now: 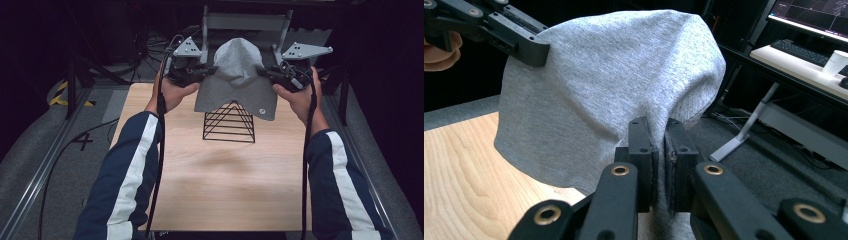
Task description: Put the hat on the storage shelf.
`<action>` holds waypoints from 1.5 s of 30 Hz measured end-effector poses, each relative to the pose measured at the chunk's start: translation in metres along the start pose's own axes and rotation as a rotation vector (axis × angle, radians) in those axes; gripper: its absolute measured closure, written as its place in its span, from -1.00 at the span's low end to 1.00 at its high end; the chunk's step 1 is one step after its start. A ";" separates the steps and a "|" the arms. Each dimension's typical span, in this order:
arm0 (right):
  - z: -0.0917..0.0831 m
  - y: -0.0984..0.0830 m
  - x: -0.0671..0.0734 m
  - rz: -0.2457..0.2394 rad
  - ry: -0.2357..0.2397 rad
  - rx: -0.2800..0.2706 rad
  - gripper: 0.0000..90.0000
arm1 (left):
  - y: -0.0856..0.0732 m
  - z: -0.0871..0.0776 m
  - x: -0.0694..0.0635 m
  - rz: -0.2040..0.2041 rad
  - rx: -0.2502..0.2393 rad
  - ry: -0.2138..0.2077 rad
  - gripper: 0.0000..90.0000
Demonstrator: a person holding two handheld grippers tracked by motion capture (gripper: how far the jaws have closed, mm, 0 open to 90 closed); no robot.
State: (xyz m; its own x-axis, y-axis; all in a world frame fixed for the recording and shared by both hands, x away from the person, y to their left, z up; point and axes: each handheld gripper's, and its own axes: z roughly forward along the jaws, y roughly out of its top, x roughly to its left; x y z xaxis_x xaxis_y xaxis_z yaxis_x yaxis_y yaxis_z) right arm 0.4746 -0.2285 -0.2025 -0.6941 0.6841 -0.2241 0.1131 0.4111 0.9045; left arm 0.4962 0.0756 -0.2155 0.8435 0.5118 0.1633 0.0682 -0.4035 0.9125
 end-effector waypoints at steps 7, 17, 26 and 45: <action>0.000 -0.012 0.005 -0.004 0.012 0.018 0.88 | -0.012 0.000 -0.003 -0.005 0.010 -0.016 0.87; 0.001 -0.024 0.007 -0.002 0.015 0.035 0.88 | -0.029 0.009 -0.007 -0.002 0.047 -0.011 0.87; 0.019 -0.049 0.006 0.018 0.030 0.078 0.87 | -0.056 0.029 -0.006 -0.035 0.104 -0.018 0.87; 0.045 -0.106 0.015 0.067 0.077 0.161 0.87 | -0.106 0.055 -0.019 -0.054 0.163 -0.024 0.86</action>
State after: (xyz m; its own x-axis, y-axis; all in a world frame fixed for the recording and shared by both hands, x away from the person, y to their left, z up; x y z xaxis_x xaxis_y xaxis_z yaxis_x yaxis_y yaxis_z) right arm 0.4840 -0.2343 -0.3178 -0.7330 0.6675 -0.1311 0.2689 0.4613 0.8455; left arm 0.5027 0.0671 -0.3361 0.8485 0.5187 0.1048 0.1979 -0.4947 0.8462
